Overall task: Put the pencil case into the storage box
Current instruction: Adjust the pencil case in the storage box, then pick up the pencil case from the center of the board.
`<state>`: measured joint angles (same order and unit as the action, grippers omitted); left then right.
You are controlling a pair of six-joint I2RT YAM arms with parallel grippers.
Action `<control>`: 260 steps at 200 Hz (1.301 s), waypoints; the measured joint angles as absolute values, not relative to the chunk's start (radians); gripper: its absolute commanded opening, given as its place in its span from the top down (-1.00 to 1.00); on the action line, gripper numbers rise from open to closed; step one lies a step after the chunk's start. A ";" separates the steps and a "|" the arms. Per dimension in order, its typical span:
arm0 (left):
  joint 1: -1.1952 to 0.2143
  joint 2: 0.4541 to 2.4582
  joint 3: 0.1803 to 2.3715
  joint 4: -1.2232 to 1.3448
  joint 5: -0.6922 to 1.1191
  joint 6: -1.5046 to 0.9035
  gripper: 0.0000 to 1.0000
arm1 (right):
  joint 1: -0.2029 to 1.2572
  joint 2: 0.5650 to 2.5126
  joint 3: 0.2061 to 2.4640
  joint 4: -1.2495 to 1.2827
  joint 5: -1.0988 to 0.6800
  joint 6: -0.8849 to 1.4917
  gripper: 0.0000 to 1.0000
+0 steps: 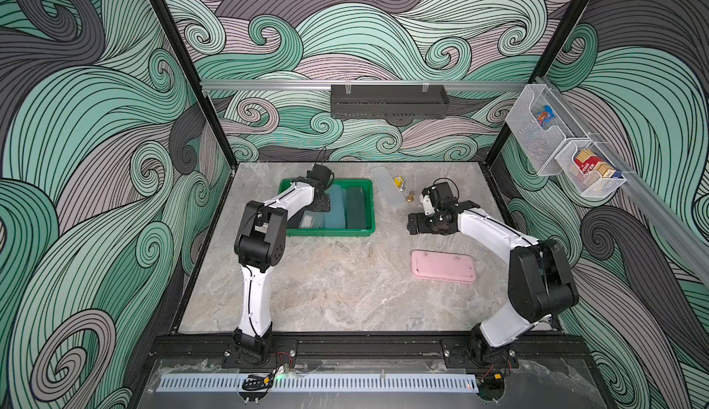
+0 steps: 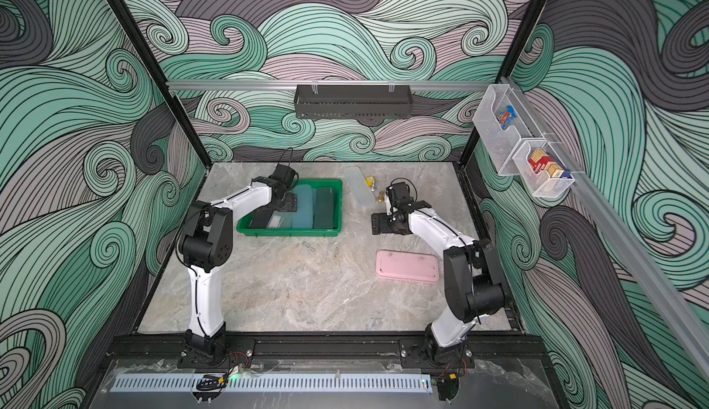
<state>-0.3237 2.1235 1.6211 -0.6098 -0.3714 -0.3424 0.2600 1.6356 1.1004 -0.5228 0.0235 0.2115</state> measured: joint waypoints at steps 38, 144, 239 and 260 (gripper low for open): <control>-0.350 2.124 1.621 -0.606 -0.352 -0.352 -0.97 | 0.260 1.641 1.100 -0.519 0.023 0.209 -0.98; -0.369 2.044 1.509 -0.607 -0.401 -0.352 -0.97 | 0.278 1.805 1.274 -0.488 -0.064 0.014 -0.98; -0.368 1.905 1.397 -0.583 -0.415 -0.346 -0.97 | 0.352 2.051 1.510 -0.430 -0.055 -0.121 -0.98; -0.368 1.906 1.383 -0.579 -0.415 -0.341 -0.97 | 0.351 2.088 1.544 -0.429 -0.027 -0.121 -0.98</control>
<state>-0.3679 1.9057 1.3830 -0.5793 -0.4152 -0.3412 0.3511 2.0884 1.5440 -0.4290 -0.0269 -0.1211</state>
